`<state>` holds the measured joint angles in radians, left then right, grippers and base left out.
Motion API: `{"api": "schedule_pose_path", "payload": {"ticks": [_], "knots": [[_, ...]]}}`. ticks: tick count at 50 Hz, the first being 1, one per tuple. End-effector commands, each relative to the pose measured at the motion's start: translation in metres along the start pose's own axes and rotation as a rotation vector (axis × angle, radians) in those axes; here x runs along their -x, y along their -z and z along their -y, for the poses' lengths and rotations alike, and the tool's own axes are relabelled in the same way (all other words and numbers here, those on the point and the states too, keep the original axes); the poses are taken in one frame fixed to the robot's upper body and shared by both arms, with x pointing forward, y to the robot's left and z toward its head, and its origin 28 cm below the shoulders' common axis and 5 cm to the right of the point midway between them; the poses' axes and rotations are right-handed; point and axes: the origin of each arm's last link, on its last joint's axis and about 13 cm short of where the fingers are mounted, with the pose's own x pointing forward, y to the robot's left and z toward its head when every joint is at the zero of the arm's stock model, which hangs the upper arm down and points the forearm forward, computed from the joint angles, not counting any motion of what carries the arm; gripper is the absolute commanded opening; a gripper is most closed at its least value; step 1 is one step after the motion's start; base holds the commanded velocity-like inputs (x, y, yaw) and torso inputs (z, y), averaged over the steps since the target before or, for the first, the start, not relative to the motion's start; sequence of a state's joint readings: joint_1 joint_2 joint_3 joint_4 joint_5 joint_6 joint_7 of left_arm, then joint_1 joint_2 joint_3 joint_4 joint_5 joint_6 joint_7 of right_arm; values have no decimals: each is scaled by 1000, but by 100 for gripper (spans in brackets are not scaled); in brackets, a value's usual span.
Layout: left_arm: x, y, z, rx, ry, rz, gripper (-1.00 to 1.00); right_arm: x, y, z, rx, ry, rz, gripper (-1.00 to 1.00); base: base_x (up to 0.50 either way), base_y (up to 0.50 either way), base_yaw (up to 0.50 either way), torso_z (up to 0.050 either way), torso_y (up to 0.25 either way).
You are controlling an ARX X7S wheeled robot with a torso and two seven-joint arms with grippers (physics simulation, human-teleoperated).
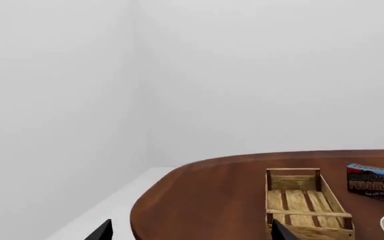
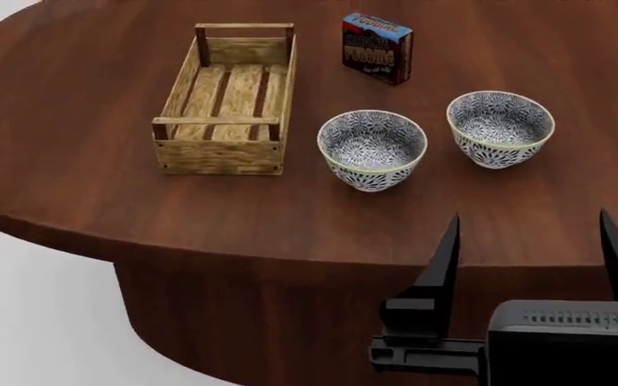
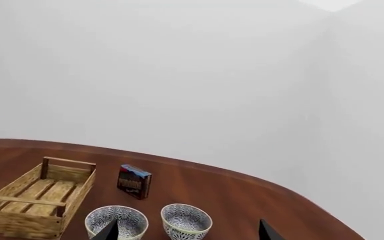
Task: Stack the left bowl on the right bowl and place them in the tray.
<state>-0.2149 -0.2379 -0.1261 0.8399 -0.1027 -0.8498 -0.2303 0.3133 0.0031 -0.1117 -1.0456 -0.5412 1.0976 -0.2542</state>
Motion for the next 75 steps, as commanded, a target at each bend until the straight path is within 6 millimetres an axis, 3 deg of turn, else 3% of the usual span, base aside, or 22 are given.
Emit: {"api": "schedule_pose_path", "payload": {"ticks": [1, 13, 75], "knots": [[0, -2, 1, -1, 6, 5, 100, 0, 0, 0, -4, 1, -2, 100, 164, 500, 0, 0, 0], [3, -1, 2, 2, 18, 8, 100, 2, 7, 7, -47, 51, -58, 100, 472, 43, 0, 0, 0], [2, -6, 2, 5, 15, 21, 100, 3, 9, 7, -31, 42, -78, 100, 500, 0, 0, 0, 1]]}}
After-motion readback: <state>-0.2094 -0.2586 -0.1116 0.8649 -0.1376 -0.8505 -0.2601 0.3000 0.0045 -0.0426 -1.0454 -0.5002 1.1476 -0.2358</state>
